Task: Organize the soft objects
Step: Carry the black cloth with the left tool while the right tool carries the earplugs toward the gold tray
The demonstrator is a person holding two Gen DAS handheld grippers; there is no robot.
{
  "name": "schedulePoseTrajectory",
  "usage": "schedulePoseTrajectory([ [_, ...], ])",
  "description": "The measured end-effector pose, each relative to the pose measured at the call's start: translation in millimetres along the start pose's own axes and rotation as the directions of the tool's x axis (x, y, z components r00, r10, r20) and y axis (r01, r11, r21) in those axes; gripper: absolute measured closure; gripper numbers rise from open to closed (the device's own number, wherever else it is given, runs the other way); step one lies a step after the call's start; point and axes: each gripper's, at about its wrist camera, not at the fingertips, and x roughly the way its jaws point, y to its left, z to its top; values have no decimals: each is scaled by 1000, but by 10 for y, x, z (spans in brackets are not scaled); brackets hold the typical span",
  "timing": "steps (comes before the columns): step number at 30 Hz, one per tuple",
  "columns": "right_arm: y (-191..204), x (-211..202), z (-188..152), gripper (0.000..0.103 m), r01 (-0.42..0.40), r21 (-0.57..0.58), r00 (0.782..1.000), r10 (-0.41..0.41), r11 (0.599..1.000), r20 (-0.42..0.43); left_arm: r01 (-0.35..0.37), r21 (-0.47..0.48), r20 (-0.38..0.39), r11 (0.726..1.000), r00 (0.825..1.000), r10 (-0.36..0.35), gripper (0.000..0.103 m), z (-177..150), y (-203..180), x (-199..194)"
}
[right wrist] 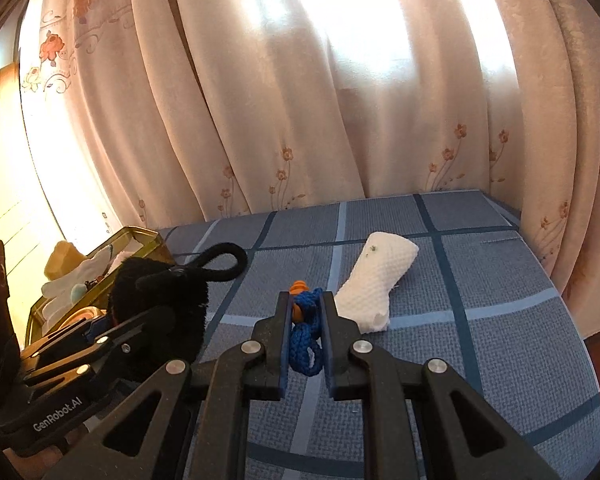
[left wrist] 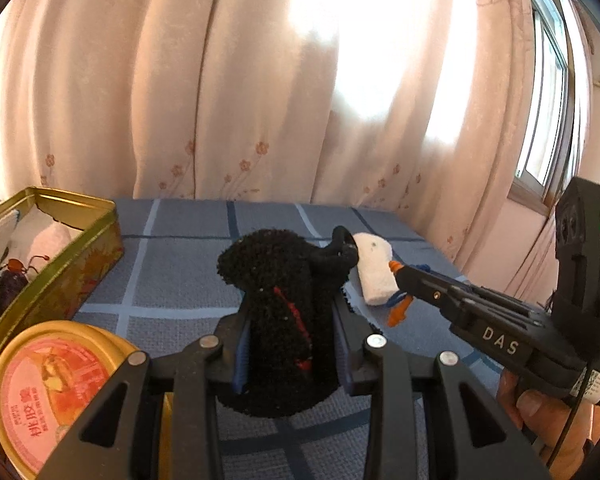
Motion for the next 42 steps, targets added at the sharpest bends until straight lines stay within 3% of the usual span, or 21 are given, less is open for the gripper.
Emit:
schedulePoseTrajectory([
  [11,78,-2,-16,88,-14,-2,1000,14,1000,12,-24,-56,53,998,998,27,70,32,166,-95],
  [20,224,15,-29,88,-23,-9,999,24,1000,29,-49,-44,90,998,995,53,70,30,212,-191],
  [42,384,123,-55,88,-44,-16,999,44,999,12,-79,-72,105,994,991,87,70,42,387,-264],
])
